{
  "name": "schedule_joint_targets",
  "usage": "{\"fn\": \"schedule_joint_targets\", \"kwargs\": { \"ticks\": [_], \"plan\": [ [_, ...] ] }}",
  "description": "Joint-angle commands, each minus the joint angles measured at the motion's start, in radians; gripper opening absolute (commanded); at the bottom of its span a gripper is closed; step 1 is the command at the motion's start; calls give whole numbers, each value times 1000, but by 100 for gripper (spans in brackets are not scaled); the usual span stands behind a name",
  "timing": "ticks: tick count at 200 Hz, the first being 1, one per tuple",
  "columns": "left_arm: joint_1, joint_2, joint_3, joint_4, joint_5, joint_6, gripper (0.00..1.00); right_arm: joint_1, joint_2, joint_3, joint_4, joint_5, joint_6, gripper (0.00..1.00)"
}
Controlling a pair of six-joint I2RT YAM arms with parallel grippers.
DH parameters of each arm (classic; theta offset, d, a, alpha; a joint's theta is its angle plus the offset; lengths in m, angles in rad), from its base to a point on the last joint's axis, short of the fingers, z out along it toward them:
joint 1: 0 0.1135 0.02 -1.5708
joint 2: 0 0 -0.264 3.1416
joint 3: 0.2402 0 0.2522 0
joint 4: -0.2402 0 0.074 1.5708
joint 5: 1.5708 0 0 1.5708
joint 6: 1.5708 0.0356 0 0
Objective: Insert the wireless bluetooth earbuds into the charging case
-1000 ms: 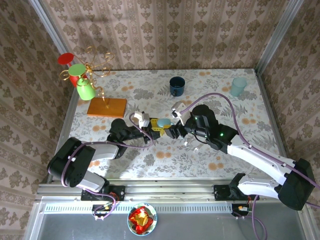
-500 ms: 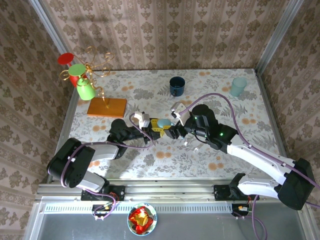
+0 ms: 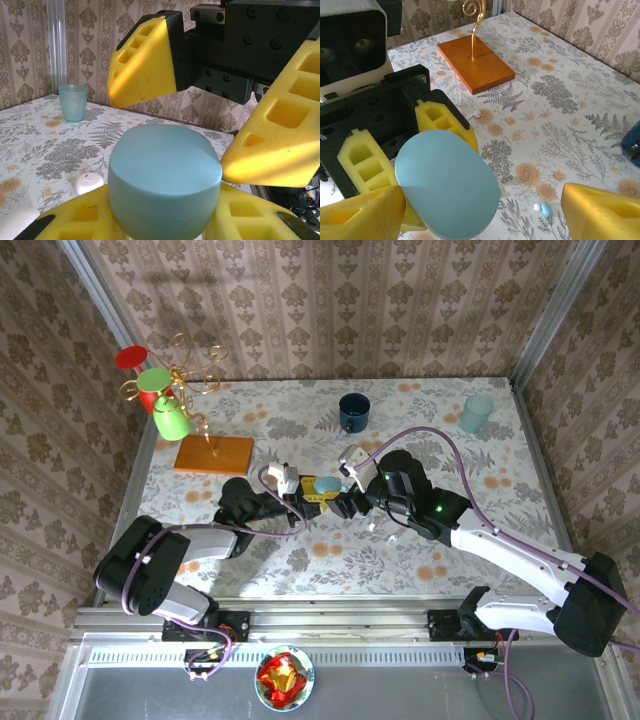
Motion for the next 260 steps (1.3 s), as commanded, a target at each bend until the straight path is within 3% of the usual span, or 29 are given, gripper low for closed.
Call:
{"fn": "schedule_joint_targets", "kwargs": {
  "ticks": [1,104,190,220,260],
  "plan": [
    [-3,-21,-5,29,61,36,35,-6,-16,32,46,71,21,82],
    [-2,-29,-10,29,85,49,35,-35,35,112,7,85,91,82],
    [14,-29,-19,30,54,47,35,-41,-50,61,70,-39,128,83],
    [43,-35,-31,30,30,53,35,-73,-155,-37,133,-11,261,83],
    [105,-38,-51,30,15,60,35,-254,-247,-193,201,-82,675,78]
  ]
}}
